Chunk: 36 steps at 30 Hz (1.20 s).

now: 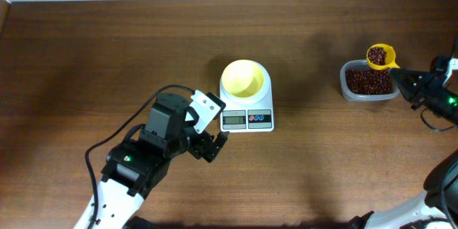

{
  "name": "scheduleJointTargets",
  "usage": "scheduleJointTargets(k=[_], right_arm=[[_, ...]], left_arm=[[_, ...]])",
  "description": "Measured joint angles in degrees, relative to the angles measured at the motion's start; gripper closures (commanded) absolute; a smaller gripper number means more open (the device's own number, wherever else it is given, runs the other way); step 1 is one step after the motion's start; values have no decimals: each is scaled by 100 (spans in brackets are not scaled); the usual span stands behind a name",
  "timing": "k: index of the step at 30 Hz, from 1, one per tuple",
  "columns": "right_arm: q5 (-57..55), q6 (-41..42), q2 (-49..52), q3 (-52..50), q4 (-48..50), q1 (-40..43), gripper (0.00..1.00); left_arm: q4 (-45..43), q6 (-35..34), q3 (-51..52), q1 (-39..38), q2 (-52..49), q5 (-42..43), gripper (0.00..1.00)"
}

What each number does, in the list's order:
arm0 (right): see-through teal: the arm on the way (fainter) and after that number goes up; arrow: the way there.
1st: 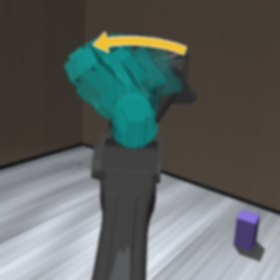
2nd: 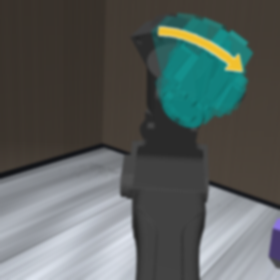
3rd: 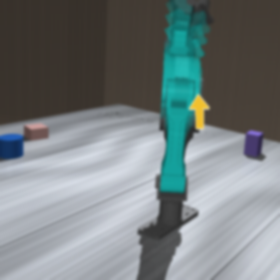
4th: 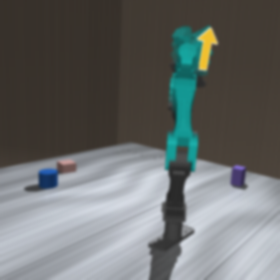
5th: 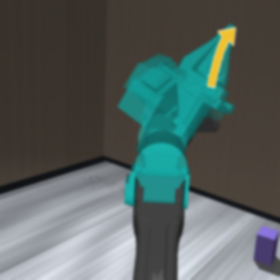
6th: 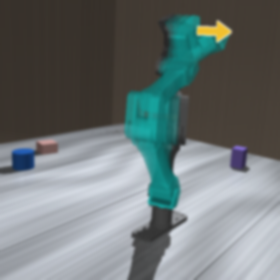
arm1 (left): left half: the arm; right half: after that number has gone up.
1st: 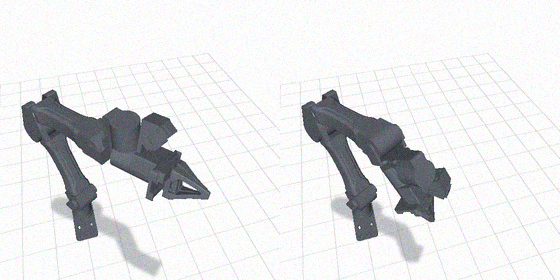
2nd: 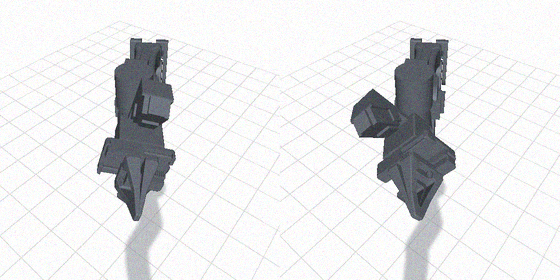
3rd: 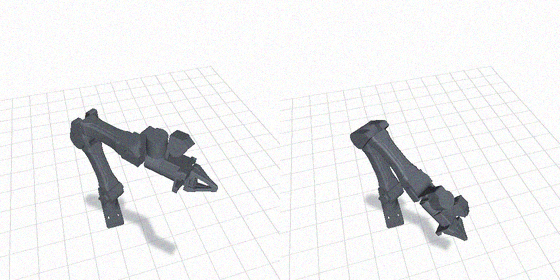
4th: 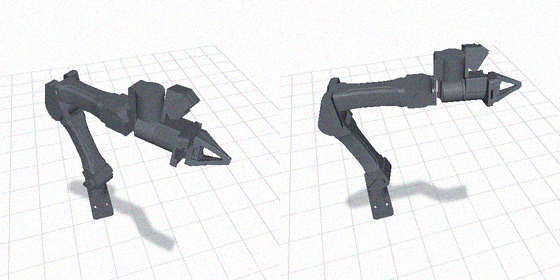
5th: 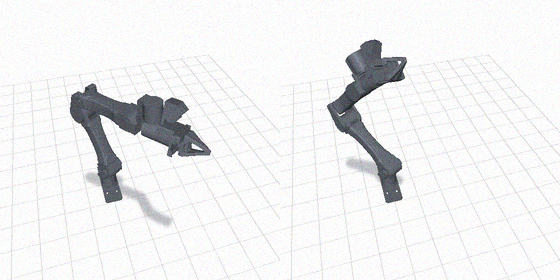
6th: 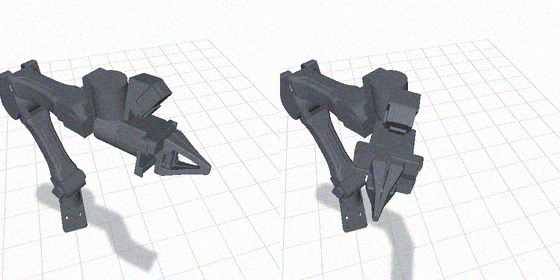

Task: Scoop item into bowl and weigh 50g on scale
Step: 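Carry the filled scoop left over the yellow bowl with the right gripper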

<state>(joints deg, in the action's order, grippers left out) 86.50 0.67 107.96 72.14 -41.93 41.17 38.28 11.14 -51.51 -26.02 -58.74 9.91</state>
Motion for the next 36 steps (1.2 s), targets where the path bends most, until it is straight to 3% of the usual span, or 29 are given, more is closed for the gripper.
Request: scheduleJointTargets(k=[9, 36], right_arm=[[4, 66, 0, 0, -131, -234, 96], [20, 66, 0, 0, -83, -3484, 96]], left_arm=[[0, 0, 0, 0, 0, 0, 1], [-2, 0, 0, 0, 0, 0, 1]])
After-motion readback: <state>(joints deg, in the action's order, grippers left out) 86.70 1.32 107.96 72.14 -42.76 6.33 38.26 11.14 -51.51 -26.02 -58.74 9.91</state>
